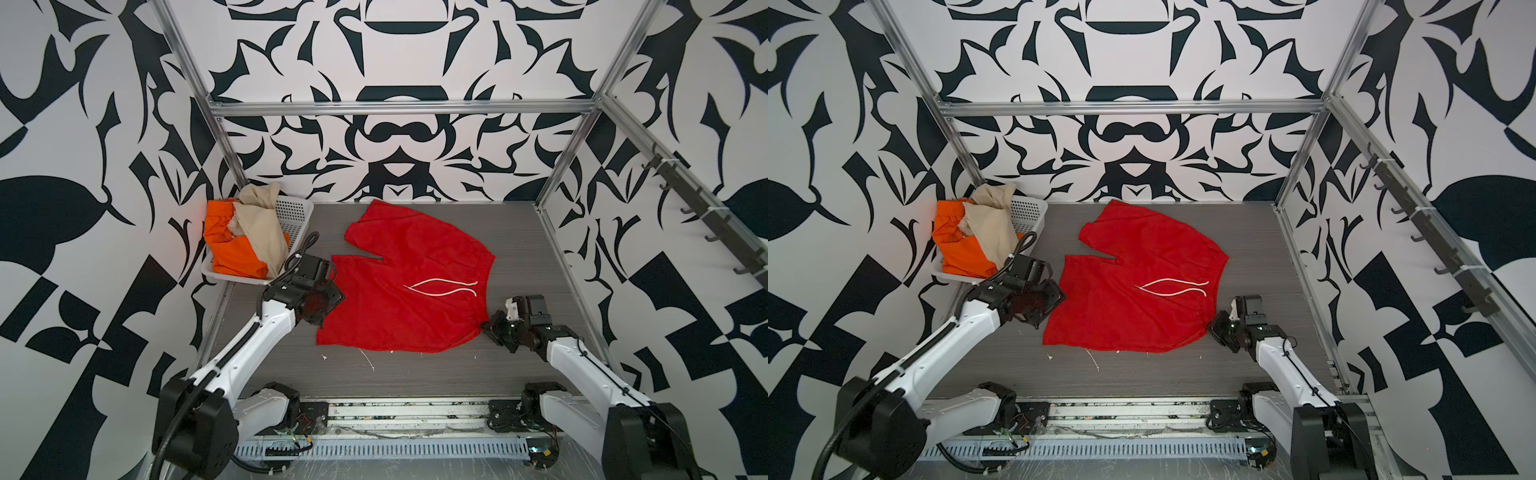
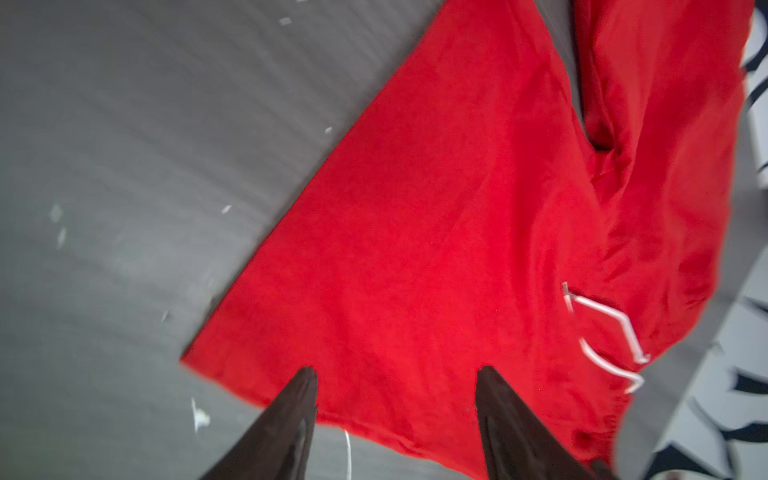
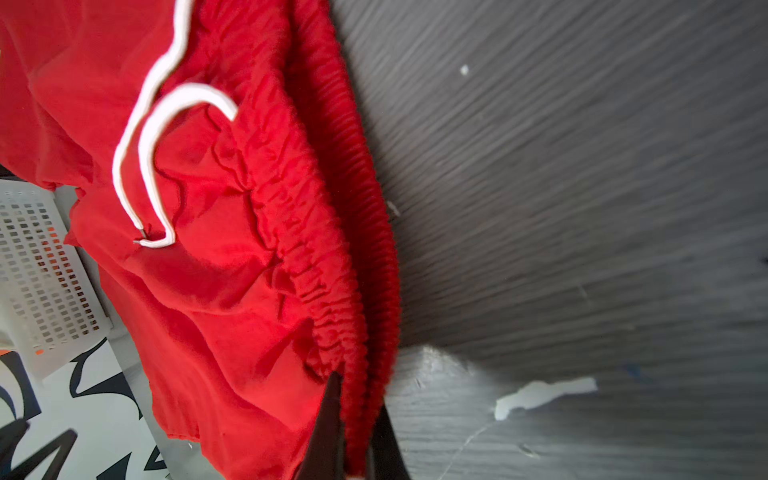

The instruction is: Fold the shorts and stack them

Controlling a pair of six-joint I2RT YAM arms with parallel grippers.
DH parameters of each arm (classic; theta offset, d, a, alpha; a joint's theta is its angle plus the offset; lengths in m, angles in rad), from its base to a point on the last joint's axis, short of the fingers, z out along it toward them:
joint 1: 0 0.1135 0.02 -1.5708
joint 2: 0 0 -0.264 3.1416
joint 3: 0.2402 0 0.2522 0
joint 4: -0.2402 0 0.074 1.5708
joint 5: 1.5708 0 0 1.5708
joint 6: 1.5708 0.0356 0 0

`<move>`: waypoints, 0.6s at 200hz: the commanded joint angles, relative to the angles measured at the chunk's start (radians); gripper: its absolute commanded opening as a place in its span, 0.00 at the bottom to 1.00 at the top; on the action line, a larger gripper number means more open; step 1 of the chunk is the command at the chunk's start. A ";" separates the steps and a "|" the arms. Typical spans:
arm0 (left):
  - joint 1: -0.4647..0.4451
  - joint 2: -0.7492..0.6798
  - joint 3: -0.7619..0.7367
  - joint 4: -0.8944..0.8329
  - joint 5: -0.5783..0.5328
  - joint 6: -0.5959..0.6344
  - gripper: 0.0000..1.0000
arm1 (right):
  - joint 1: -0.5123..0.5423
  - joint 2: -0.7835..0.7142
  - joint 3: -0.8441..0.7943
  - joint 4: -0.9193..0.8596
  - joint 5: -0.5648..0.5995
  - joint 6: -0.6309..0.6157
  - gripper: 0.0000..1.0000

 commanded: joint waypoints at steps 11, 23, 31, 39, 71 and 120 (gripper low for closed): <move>0.068 -0.081 -0.121 -0.146 0.016 -0.218 0.62 | 0.002 0.004 0.048 -0.023 -0.014 -0.040 0.01; 0.098 -0.095 -0.171 -0.115 0.044 -0.240 0.62 | 0.002 0.008 0.053 -0.028 -0.014 -0.049 0.00; 0.111 -0.096 -0.201 -0.079 0.062 -0.256 0.62 | 0.002 0.010 0.052 -0.029 -0.015 -0.053 0.00; 0.118 -0.092 -0.228 -0.049 0.082 -0.271 0.61 | 0.002 0.012 0.053 -0.029 -0.017 -0.055 0.00; 0.118 -0.032 -0.275 0.021 0.116 -0.292 0.61 | 0.002 0.015 0.062 -0.033 -0.023 -0.069 0.00; 0.118 0.052 -0.295 0.106 0.130 -0.307 0.62 | 0.002 0.022 0.066 -0.035 -0.031 -0.078 0.00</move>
